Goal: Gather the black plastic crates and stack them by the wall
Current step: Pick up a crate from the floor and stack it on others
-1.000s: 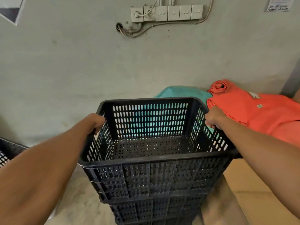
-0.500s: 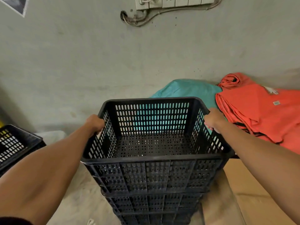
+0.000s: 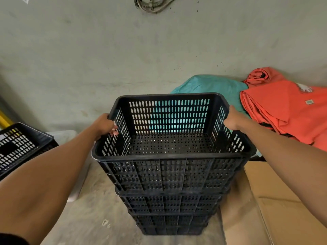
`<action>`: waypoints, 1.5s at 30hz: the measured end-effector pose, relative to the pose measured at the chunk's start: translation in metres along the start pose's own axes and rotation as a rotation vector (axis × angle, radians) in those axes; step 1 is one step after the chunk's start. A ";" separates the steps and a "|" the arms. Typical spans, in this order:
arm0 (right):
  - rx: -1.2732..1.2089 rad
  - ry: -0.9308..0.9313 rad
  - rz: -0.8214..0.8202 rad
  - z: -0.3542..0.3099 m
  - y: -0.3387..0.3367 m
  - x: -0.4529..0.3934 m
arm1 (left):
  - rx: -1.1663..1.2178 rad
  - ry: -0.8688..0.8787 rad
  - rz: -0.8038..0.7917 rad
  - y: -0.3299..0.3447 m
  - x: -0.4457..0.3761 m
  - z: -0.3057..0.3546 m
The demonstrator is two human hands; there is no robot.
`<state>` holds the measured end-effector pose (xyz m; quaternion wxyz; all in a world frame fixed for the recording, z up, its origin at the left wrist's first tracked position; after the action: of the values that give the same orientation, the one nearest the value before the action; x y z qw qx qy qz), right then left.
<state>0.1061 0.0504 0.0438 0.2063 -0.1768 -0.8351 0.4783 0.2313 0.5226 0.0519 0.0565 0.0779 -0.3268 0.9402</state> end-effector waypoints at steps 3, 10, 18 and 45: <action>0.178 -0.023 0.027 -0.001 0.007 0.008 | 0.036 -0.010 0.000 -0.002 0.008 -0.004; 0.227 0.010 -0.056 -0.005 0.006 0.023 | 0.013 -0.072 -0.009 -0.005 0.012 -0.011; -0.070 -0.088 0.002 0.011 0.004 0.019 | -0.071 0.042 0.140 -0.007 0.003 -0.017; 0.193 -0.295 0.475 -0.100 -0.094 -0.033 | -0.748 0.341 0.279 -0.008 -0.048 0.104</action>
<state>0.1765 0.0616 0.1657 -0.0192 -0.2752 -0.7421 0.6109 0.2910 0.4615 0.1281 0.0067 -0.1494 -0.6385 0.7550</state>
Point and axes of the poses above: each hand's wrist, its own x-axis away from the middle knuckle, its own y-axis out of the palm, z = x × y, the point moved 8 cm from there along -x, towards the middle knuckle
